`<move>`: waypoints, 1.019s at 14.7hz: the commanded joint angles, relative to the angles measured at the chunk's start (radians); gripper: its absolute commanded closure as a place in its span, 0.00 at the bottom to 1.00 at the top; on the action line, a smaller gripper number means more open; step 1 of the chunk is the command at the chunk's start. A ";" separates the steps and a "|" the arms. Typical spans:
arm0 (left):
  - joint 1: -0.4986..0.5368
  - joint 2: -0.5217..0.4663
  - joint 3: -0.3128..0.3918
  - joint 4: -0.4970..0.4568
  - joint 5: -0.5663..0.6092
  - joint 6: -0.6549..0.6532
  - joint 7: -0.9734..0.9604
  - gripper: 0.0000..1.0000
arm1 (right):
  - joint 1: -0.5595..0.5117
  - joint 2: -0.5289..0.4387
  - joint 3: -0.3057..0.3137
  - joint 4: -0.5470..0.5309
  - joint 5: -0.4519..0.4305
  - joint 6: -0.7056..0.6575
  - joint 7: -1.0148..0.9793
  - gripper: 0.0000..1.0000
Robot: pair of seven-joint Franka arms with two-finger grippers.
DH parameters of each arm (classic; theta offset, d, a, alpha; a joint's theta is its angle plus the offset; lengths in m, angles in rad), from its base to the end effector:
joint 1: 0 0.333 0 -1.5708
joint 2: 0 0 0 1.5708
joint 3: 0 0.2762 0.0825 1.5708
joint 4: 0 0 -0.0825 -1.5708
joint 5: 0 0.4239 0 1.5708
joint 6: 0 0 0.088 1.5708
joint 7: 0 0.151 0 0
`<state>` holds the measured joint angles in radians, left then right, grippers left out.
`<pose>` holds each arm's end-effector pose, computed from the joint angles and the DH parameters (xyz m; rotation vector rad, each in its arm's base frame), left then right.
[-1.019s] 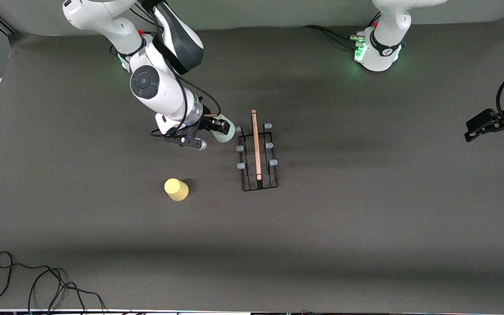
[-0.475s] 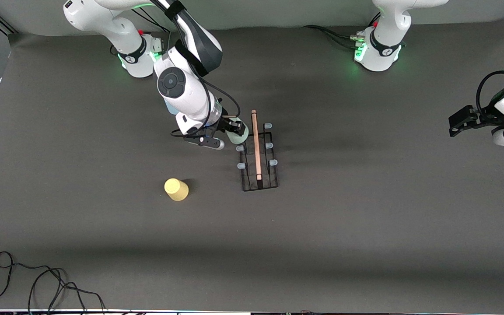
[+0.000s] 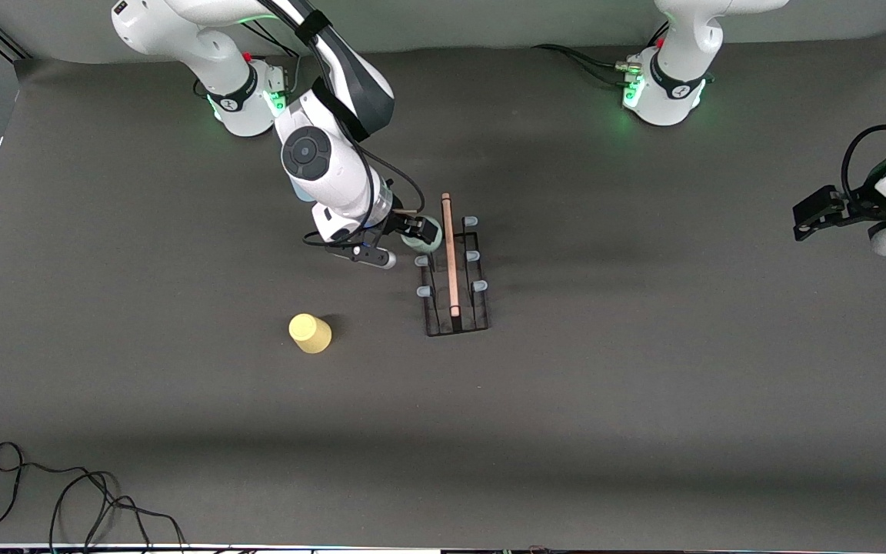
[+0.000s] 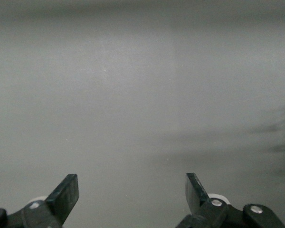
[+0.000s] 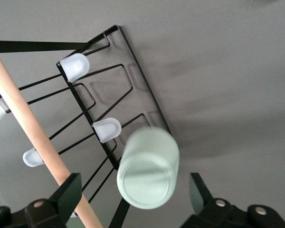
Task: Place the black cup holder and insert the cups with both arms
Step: 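Set the green cup onto a rack peg and open the right gripper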
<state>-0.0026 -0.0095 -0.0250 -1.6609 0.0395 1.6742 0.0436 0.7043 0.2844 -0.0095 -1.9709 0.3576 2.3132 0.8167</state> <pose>0.6004 -0.0110 0.5092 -3.0995 0.1160 -0.0349 0.4769 0.4210 0.2277 -2.8546 0.5150 0.2064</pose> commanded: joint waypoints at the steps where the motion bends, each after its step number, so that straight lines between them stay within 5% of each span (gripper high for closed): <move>1: -0.008 -0.003 0.007 0.015 0.017 -0.037 0.002 0.00 | 0.011 0.002 -0.015 0.030 0.007 -0.005 0.019 0.00; 6: -0.007 -0.003 0.008 0.015 0.017 -0.037 0.002 0.00 | -0.012 -0.011 -0.079 0.101 -0.052 -0.108 -0.058 0.01; 11: -0.010 -0.009 0.008 0.015 0.017 -0.042 0.001 0.00 | -0.014 0.007 -0.279 0.122 -0.071 -0.196 -0.342 0.00; 15: -0.008 -0.012 0.008 0.020 0.016 -0.059 0.001 0.00 | -0.029 0.114 -0.392 0.171 -0.108 -0.170 -0.543 0.00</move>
<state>-0.0025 -0.0120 -0.0213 -1.6529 0.0399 1.6412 0.0436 0.6812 0.3209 -0.3627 -1.8601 0.2657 2.1377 0.3609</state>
